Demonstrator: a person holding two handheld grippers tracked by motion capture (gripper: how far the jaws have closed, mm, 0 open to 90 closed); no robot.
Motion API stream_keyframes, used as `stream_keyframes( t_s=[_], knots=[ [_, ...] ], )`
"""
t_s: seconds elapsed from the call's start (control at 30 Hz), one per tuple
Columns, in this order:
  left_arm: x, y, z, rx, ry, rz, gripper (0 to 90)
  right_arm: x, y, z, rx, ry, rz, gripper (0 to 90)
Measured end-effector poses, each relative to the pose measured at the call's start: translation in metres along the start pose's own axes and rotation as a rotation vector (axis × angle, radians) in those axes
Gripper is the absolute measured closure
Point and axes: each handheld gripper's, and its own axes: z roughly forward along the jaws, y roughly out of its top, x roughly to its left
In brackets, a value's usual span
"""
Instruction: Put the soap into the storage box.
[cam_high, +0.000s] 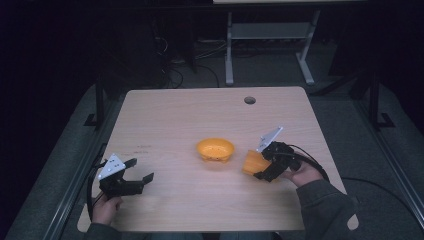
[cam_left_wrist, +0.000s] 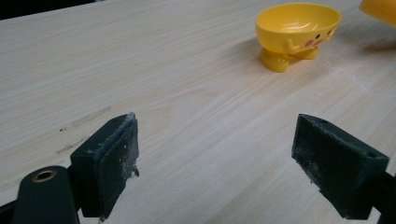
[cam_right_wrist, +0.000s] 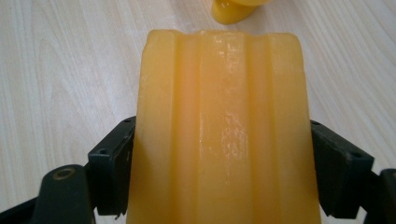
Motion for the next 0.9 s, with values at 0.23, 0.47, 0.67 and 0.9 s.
stream_keyframes(
  t_s=[0.23,0.47,0.67,0.9],
  knots=[
    [0.0,0.0,0.0,-0.005,0.0,-0.006,14.1,-0.004,0.012,-0.001,-0.007,0.008,-0.016,20.6],
    [0.0,0.0,0.0,-0.005,0.0,-0.008,14.1,-0.008,0.023,-0.002,-0.009,0.011,-0.038,20.7],
    [0.0,0.0,0.001,-0.006,0.0,-0.009,14.1,-0.01,0.031,-0.002,-0.016,0.02,-0.05,20.7],
    [0.001,0.0,0.0,-0.008,0.002,-0.012,14.1,-0.012,0.041,-0.004,-0.027,0.019,-0.065,20.7]
  ],
)
